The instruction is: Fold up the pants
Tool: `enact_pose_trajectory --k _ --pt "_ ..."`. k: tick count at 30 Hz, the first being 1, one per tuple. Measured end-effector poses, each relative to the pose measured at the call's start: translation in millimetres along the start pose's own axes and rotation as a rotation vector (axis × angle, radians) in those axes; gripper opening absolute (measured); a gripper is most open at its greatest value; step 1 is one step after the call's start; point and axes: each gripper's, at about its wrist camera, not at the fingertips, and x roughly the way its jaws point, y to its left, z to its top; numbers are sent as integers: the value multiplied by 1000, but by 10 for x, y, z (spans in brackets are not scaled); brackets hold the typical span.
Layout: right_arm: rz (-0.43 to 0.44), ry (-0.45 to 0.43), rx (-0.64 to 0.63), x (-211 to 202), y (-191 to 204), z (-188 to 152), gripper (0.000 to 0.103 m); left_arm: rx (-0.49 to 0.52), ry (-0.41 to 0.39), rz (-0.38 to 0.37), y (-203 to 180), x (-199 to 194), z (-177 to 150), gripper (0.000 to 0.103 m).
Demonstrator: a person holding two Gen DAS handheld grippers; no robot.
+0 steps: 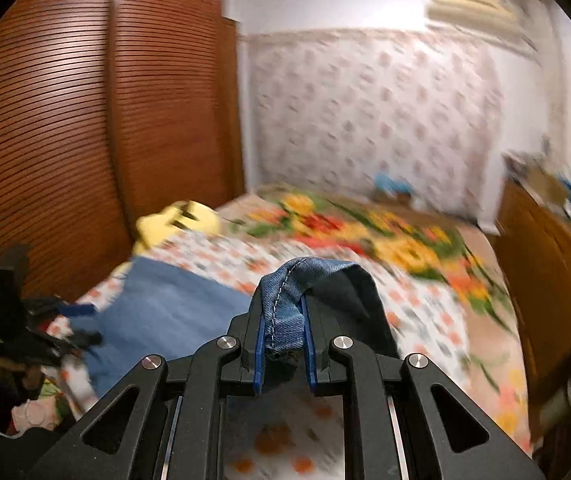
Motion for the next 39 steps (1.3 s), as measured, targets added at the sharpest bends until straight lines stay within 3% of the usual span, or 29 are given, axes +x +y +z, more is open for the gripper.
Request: enact_pose_trajectory --k 7,13,15,17,23,33,36,39 --pt "172 -37 -121 332 751 465 15 -24 -44 34 188 -275 15 71" --pt "285 67 -149 823 1006 523 16 -46 -49 52 330 -331 -11 71" --pt "301 112 -147 1006 974 519 30 -51 -45 51 355 -312 -19 71" --pt "301 140 -141 1108 962 520 40 -51 -41 48 369 -291 -33 71" --pt "266 159 -123 1084 935 522 41 -42 -23 44 346 -179 -25 71" --pt "198 298 -47 1481 893 57 46 -14 74 90 535 274 -58 71" --pt "186 347 -15 1669 886 -60 46 -10 100 73 604 389 -38 55" --pt "188 390 11 1804 906 -146 46 3 121 56 626 476 -31 46"
